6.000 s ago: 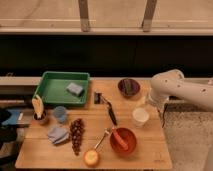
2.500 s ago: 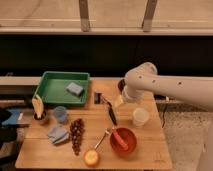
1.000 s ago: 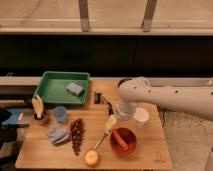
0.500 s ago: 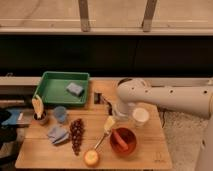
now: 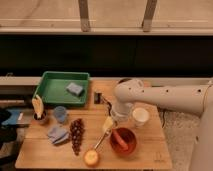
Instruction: Place pepper in tray
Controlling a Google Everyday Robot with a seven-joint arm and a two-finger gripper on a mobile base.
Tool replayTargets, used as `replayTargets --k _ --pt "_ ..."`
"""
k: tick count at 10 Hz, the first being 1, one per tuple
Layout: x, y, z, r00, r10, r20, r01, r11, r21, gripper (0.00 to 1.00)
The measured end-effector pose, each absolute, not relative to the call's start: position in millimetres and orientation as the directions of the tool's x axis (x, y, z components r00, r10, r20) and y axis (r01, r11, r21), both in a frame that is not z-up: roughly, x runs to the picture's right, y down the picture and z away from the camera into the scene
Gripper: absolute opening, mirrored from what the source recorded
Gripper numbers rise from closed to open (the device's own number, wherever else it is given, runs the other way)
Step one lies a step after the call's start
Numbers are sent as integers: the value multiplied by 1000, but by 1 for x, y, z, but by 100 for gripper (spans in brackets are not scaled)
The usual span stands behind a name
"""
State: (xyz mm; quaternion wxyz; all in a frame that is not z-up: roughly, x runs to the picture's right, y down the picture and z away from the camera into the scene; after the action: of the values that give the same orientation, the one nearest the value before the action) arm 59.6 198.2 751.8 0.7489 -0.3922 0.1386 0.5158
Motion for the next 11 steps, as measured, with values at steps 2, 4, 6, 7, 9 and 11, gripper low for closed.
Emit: replayTargets --k 2,4,6,7,9,11 --pt "56 201 753 434 658 -616 -881 167 -442 80" --pt "55 204 755 431 657 -619 -883 165 -439 80" --pt "53 205 757 431 657 -619 -883 166 -438 80" --pt "53 206 757 431 656 -619 -883 167 -438 80" --pt "53 206 757 428 659 -619 -886 170 -432 78" --pt "53 206 756 423 663 -618 -891 182 -415 60"
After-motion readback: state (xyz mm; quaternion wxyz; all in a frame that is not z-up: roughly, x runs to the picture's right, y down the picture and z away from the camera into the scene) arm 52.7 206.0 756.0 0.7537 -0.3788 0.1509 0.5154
